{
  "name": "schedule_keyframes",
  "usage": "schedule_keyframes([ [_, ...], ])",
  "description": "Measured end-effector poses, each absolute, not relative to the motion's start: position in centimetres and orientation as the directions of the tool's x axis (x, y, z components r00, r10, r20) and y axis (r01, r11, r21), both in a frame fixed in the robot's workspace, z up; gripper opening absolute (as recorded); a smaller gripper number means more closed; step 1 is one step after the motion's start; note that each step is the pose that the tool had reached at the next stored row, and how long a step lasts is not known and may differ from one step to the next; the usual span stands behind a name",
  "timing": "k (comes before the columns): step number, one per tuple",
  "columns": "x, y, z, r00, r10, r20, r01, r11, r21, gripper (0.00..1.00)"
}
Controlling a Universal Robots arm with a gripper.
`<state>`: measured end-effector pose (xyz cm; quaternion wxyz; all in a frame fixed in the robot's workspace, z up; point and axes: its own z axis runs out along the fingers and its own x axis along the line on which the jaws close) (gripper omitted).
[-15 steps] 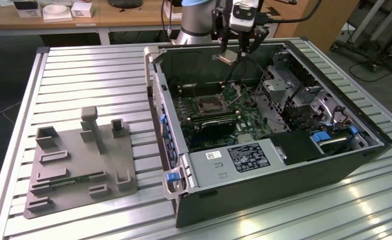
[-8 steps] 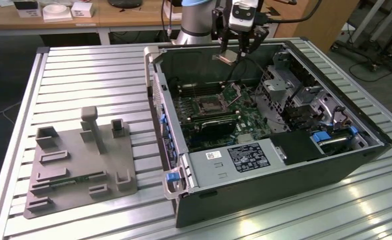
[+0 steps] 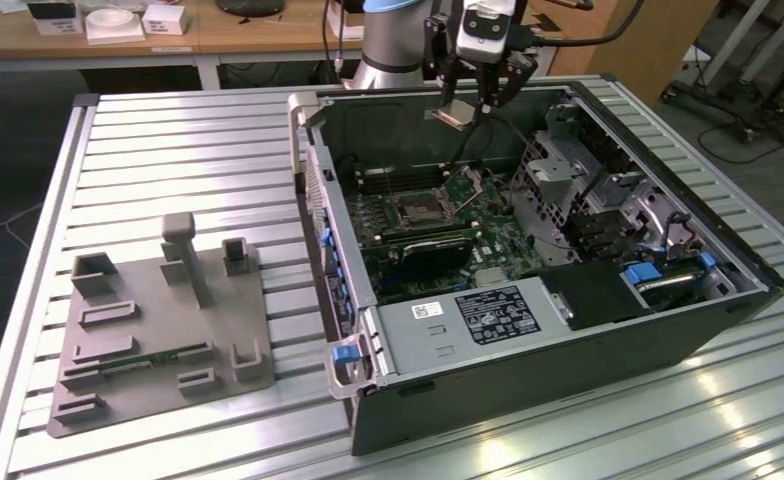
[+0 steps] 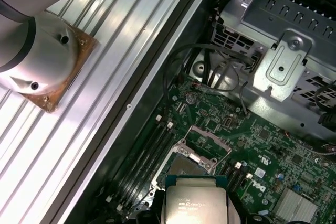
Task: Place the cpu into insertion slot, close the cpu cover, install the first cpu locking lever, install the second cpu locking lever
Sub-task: 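Place the cpu into insertion slot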
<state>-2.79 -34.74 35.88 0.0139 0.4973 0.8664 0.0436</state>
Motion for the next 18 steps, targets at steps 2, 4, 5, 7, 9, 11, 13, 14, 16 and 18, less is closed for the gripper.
schedule_keyframes([
  [2,-2.79,-34.75,35.88,-0.502,0.865,0.019,0.862,0.498,0.089,0.54],
  [4,-2.79,-34.74,35.88,-0.499,0.867,0.019,0.864,0.495,0.089,0.54],
  [5,-2.79,-34.74,35.88,-0.497,0.868,0.019,0.865,0.493,0.089,0.54],
  [7,-2.79,-34.74,35.87,-0.493,0.870,0.019,0.867,0.490,0.089,0.54],
  [9,-2.79,-34.75,35.87,-0.488,0.872,0.019,0.870,0.485,0.089,0.54],
  [11,-2.79,-34.75,35.87,-0.482,0.876,0.019,0.873,0.479,0.089,0.54],
  [13,-2.79,-34.74,35.85,-0.474,0.880,0.019,0.878,0.471,0.089,0.54],
  [14,-2.79,-34.74,35.83,-0.468,0.883,0.019,0.881,0.465,0.089,0.54],
  [16,-2.79,-34.74,35.79,-0.450,0.893,0.019,0.890,0.447,0.089,0.54],
  [18,-2.79,-34.74,35.73,-0.427,0.904,0.019,0.901,0.424,0.089,0.54],
])
